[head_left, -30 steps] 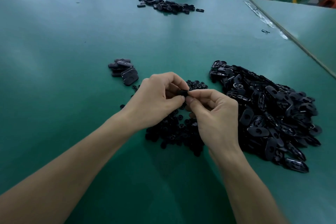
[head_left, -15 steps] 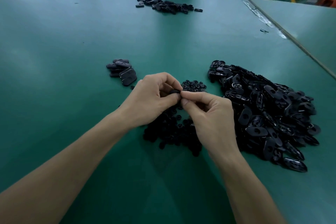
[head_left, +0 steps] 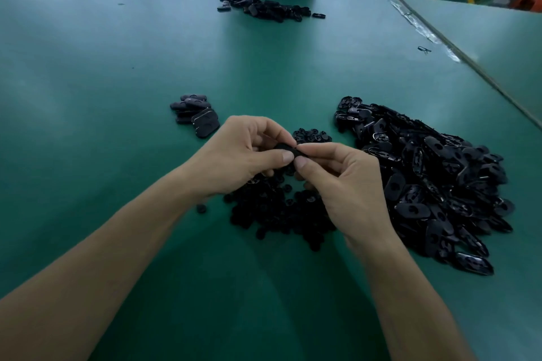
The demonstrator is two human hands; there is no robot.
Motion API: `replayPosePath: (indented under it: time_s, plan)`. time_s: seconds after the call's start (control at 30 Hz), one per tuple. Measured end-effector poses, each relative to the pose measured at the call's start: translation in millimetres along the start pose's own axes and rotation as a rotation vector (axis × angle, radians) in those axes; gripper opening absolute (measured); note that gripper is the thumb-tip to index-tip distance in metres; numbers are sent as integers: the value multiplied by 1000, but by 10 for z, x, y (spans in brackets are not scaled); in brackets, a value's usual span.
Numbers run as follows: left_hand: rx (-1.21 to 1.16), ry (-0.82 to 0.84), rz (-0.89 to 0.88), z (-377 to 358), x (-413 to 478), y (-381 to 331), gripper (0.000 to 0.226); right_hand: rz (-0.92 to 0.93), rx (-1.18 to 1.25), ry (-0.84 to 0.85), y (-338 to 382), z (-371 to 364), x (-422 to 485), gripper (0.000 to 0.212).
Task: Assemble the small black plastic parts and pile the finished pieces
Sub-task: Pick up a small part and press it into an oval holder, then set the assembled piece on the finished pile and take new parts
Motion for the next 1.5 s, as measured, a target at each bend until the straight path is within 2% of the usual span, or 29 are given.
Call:
replayPosePath:
  time_s: [0.37,0.77,0.9,1.0,1.2,1.37,1.5]
  plan:
    - [85,-24,-39,-26,-40,-21,16,-19,-124,-36,-26,13,-15,6]
    - [197,-67,-73,31,-46,-19,18,-9,-153,-22,19,-8,-30,14]
    - [153,-64,-62,48,-43,-8,17,24,-198,-27,73,2,-39,14]
    - [142,-83,-25,63,-28,21,17,47,-357,-51,127,46,-49,14]
    - [211,-389,30,341,46,128,17,55,-904,-175,220,288,35,35]
    - [245,-533,109,607,63,201,15,-14,-1018,-214,202,442,64,30]
    - [251,-515,223,754,58,205,13,-32,-1082,-253,172,489,74,33]
Point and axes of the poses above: each hand's wrist, its own x-axis towards the middle knuckle, its own z-axis out of the back of the hand, y = z × x, the point moved 1 cm from there along x, towards the middle knuckle, and after that the axes turned 3 degrees about -z, right-handed, at the moved point
